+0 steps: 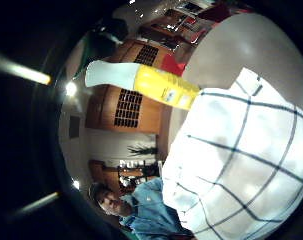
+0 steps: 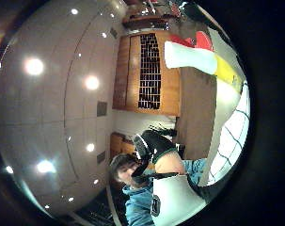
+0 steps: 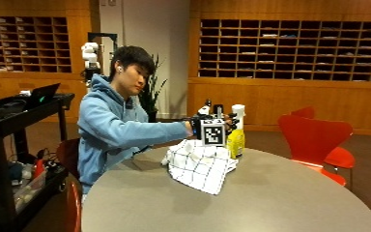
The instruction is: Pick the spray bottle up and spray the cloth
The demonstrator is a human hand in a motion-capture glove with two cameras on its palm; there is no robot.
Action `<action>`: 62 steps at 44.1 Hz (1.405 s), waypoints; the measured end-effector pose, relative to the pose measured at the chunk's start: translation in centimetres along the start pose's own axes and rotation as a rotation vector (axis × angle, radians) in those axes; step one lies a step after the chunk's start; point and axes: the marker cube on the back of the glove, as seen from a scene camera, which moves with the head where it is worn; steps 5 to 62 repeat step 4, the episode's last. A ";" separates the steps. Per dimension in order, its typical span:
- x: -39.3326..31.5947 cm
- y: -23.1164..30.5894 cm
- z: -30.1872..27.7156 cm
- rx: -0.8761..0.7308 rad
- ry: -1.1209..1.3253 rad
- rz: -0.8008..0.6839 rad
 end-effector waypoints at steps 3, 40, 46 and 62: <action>-0.5 0.4 -0.4 -0.001 -0.053 -0.006; -0.7 0.6 -0.6 -0.004 -0.074 -0.007; -0.7 0.6 -0.6 -0.004 -0.074 -0.007; -0.7 0.6 -0.6 -0.004 -0.074 -0.007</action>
